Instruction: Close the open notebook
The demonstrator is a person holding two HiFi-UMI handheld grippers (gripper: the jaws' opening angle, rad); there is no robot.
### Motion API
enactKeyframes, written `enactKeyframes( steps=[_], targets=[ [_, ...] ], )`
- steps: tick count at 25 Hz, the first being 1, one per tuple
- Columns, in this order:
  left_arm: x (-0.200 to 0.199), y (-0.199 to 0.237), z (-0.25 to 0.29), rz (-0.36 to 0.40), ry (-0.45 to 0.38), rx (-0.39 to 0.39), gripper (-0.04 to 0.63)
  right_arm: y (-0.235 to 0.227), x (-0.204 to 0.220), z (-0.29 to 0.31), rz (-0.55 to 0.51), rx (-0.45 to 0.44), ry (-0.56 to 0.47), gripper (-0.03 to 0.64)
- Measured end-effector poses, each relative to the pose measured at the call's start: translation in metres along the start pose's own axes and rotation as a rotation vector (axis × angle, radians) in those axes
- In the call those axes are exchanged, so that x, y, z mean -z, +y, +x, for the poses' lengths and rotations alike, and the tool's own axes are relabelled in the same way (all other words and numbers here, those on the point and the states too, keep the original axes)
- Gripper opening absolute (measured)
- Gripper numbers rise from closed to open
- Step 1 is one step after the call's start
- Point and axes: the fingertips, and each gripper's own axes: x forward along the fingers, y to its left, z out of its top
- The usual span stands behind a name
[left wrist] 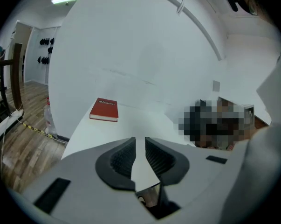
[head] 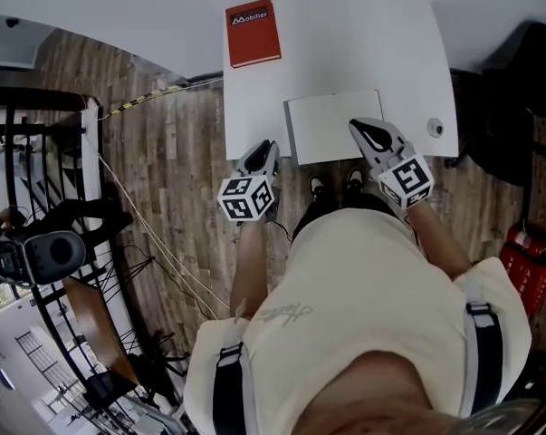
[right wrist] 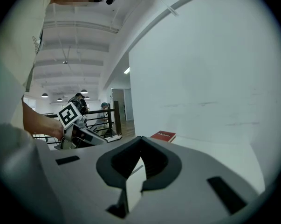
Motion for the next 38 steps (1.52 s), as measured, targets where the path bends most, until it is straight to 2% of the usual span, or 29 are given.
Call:
enactKeyframes(
  steps=[4, 7, 10, 23, 27, 32, 38],
  targets=[
    [0.033, 0.012, 0.009, -0.045, 0.064, 0.01, 0.054, 0.0, 0.008, -0.003, 0.005, 0.013, 0.016, 0.008],
    [0.063, 0.019, 0.016, -0.113, 0.119, 0.045, 0.054, 0.0, 0.011, -0.004, 0.002, 0.023, 0.035, 0.008],
    [0.086, 0.023, 0.022, -0.15, 0.165, 0.075, 0.054, -0.002, 0.017, -0.004, 0.001, 0.032, 0.059, 0.008],
    [0.157, 0.038, 0.055, -0.193, 0.333, 0.108, 0.054, -0.002, 0.036, 0.002, -0.008, 0.044, 0.15, 0.008],
    [0.179, 0.041, 0.057, -0.238, 0.378, 0.125, 0.054, 0.004, 0.044, 0.006, -0.007, 0.036, 0.163, 0.008],
    [0.196, 0.041, 0.065, -0.296, 0.409, 0.156, 0.057, 0.009, 0.046, 0.015, 0.003, 0.027, 0.176, 0.008],
    [0.204, 0.041, 0.073, -0.297, 0.432, 0.185, 0.058, 0.015, 0.052, 0.017, 0.012, 0.023, 0.193, 0.008]
  ],
)
